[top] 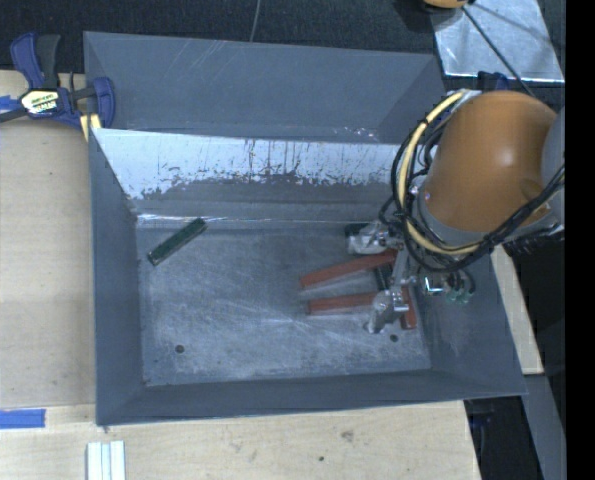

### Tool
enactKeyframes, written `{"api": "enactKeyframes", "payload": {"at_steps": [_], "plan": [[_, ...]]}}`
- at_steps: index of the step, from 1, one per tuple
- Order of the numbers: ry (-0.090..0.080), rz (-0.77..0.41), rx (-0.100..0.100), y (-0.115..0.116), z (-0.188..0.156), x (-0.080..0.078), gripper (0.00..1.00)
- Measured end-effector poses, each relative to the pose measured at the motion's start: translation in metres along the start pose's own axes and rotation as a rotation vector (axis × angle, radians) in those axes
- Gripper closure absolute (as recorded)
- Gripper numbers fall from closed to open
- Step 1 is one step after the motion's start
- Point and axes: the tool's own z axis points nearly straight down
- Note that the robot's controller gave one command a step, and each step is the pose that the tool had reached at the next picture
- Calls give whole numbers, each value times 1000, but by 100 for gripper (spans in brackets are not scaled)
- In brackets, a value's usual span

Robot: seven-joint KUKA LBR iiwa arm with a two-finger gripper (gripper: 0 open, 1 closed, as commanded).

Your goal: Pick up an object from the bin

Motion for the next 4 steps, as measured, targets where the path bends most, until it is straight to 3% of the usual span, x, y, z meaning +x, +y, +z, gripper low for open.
{"api": "enactKeyframes", "payload": {"at_steps": [1,2,3,4], "plan": [[-9,0,0,0,-4,-2,0],[-16,5,0,-10,46,-17,0],[-13,-66,1,8,132,-3,100],[-13,-66,1,8,132,-3,100]]}}
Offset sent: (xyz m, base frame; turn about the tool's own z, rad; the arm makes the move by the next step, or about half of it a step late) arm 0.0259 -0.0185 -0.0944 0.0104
